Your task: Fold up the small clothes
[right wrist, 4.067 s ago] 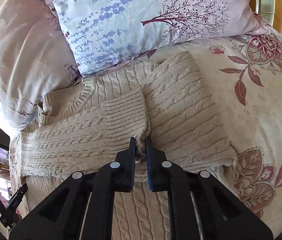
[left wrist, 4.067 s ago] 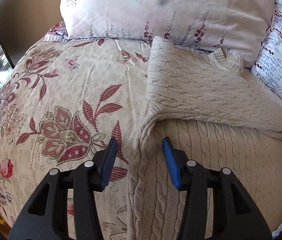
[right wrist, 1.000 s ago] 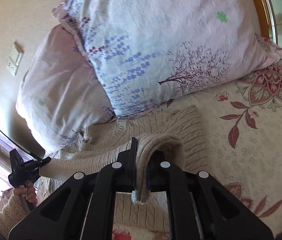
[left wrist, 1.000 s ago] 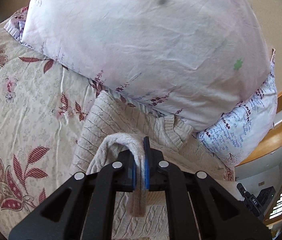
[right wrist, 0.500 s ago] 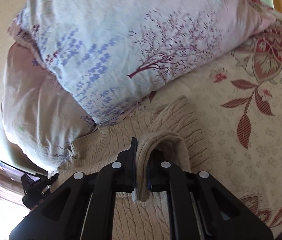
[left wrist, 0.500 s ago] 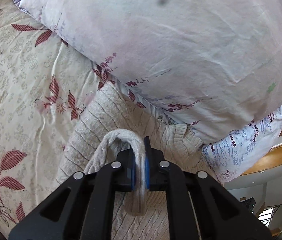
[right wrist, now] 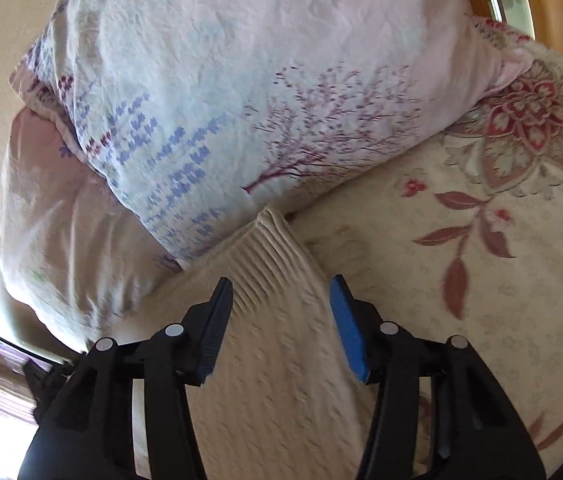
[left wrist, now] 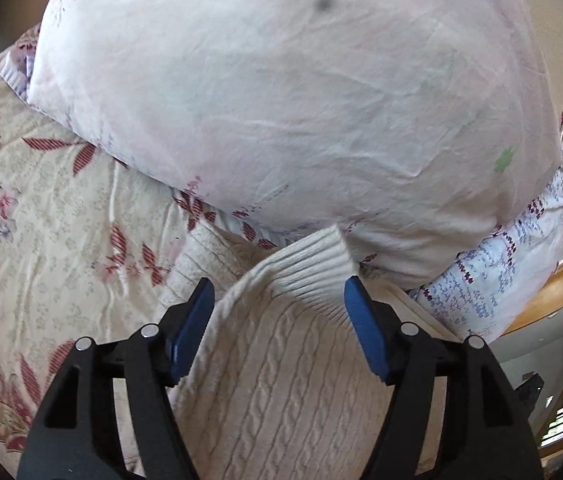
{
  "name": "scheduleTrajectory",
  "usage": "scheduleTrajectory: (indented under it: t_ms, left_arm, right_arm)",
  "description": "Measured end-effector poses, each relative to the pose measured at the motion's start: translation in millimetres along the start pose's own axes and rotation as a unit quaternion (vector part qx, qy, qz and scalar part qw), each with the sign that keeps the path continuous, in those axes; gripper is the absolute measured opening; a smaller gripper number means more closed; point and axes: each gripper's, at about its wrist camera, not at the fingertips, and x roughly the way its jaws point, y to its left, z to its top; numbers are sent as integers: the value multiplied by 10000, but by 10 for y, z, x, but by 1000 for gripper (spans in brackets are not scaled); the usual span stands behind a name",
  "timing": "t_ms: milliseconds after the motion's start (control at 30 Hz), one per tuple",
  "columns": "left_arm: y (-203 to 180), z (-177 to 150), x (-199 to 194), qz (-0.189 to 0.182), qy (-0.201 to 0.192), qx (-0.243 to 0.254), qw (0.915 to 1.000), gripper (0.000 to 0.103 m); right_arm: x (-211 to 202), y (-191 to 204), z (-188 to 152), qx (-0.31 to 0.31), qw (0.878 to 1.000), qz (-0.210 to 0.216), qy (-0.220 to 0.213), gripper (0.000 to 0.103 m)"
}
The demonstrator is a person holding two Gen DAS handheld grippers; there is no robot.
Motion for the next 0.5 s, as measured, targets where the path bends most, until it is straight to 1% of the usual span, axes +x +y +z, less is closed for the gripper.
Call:
scheduleTrajectory:
  t_ms: [67,100,133,233,333,467,500]
  left_arm:
    - [30,-31,-73,161,-17,278,9995,64]
    - [41,-62,-103,227,-5,428,9988,59]
    - [45,-110,-131,302,36,628,9976,55]
    - [40,-250,-156,460,204,1089,9928,48]
    - [14,-396,-120,550,422,1434,9872,43]
    - [27,-519,-54,680,596,1567,9835,35]
    - [37,-537,-25,743,634,1562,9829,30]
  right_arm:
    - [-59,-67,-83,-196,9995,-222,71,50]
    - [-83,-90,-125,-287,9992,-278,102,48]
    - [-120,-112,-185,-427,9984,-348,144,47]
    - [-180,-142,-326,-743,9959,-453,256,46]
    - [-164,-140,-438,-966,9932,-499,419,42]
    - [-72,-94,-534,-1220,9883,-712,569,24]
    - [-59,-82,-549,-1290,9871,-775,552,15]
